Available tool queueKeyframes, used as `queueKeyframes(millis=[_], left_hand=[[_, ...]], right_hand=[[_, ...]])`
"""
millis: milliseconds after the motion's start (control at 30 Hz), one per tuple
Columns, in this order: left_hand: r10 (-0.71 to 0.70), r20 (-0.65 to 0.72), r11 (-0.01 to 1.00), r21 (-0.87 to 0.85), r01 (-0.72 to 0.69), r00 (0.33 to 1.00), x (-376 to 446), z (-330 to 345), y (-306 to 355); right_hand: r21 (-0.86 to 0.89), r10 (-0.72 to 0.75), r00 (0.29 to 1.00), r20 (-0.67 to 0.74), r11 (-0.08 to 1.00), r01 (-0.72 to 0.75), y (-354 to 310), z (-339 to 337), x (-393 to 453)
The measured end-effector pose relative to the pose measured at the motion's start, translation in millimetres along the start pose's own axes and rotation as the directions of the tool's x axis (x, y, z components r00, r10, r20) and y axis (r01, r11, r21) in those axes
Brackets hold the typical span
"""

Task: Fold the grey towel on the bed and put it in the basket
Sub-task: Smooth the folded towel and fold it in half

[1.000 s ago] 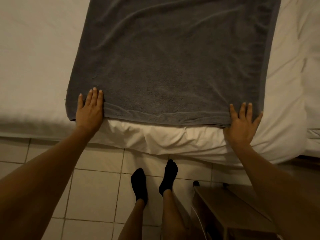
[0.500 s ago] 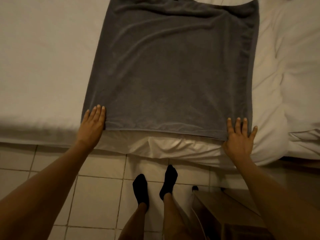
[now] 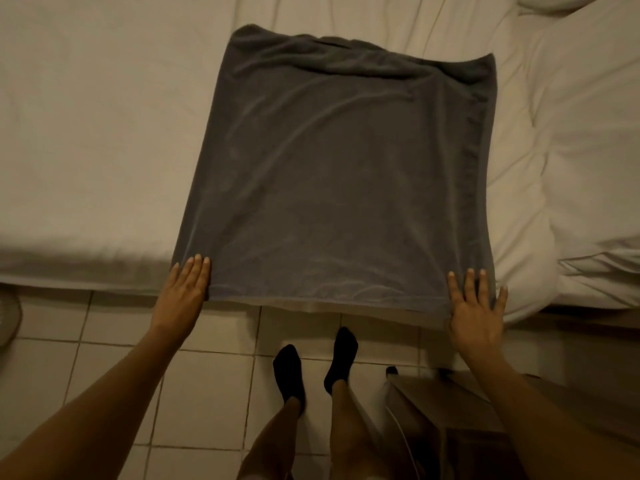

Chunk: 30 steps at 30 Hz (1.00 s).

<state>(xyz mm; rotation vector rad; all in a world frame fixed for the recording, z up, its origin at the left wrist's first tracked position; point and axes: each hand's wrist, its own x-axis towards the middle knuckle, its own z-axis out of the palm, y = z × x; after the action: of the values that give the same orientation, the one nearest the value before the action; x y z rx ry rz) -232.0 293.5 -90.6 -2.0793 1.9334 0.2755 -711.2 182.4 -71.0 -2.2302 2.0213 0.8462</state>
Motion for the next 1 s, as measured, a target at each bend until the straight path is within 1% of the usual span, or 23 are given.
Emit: queueKeyframes(millis=[67,133,200,267,333,400,500,600,733,867,933,1000], left_hand=[[0.005,0.034,1.0,0.01,-0.006,0.999,-28.5,1.6,-0.9],[0.014,0.074,1.0,0.025,-0.016,0.997,-49.7,3.1,-3.1],[0.011,0.044,0.999,0.051,-0.014,0.999,-55.8,2.6,-6.4],[-0.022,0.018,0.999,0.033,0.021,1.0,-44.4,-7.0,-7.1],[-0.076,-0.034,0.997,-0.033,0.075,0.997,-22.2,-24.7,-9.1],[-0.11,-0.059,0.993,-0.046,0.107,0.992,5.5,-47.3,-11.9],[-0.144,-0.081,0.988,-0.059,0.139,0.986,43.8,-76.3,-17.5],[-0.167,-0.072,0.986,-0.005,0.167,0.983,74.3,-105.7,-23.9],[-0.212,-0.077,0.977,-0.005,0.212,0.974,113.3,-134.4,-24.8],[-0.257,-0.07,0.966,0.0,0.257,0.964,152.0,-154.3,-25.7],[-0.262,-0.04,0.965,-0.001,0.263,0.964,172.9,-167.0,-26.7],[-0.258,-0.054,0.966,0.002,0.259,0.965,197.8,-177.1,-29.8]], right_hand=[[0.042,-0.038,0.999,0.018,0.998,0.038,1.5,8.0,-25.0],[0.068,-0.063,0.995,0.076,0.996,0.058,1.9,11.5,-46.5],[0.052,-0.039,0.992,0.117,0.998,0.034,0.3,4.7,-57.4],[0.034,-0.018,0.994,0.108,0.999,0.014,0.1,-7.0,-51.8],[0.03,-0.034,0.997,0.064,0.999,0.033,4.7,-16.1,-34.0],[0.026,-0.068,0.996,0.063,0.997,0.066,10.0,-26.7,-12.7],[0.079,-0.066,0.997,0.042,0.995,0.062,16.0,-53.3,19.0],[0.14,-0.023,1.0,-0.016,0.99,0.025,19.7,-80.4,48.0],[0.228,0.038,0.995,-0.095,0.973,-0.015,26.3,-105.9,89.4],[0.228,0.045,0.989,-0.138,0.974,-0.012,29.6,-133.1,139.8],[0.217,0.054,0.99,-0.133,0.976,-0.024,31.9,-144.6,163.5],[0.22,0.056,0.988,-0.145,0.975,-0.022,34.8,-155.5,185.9]])
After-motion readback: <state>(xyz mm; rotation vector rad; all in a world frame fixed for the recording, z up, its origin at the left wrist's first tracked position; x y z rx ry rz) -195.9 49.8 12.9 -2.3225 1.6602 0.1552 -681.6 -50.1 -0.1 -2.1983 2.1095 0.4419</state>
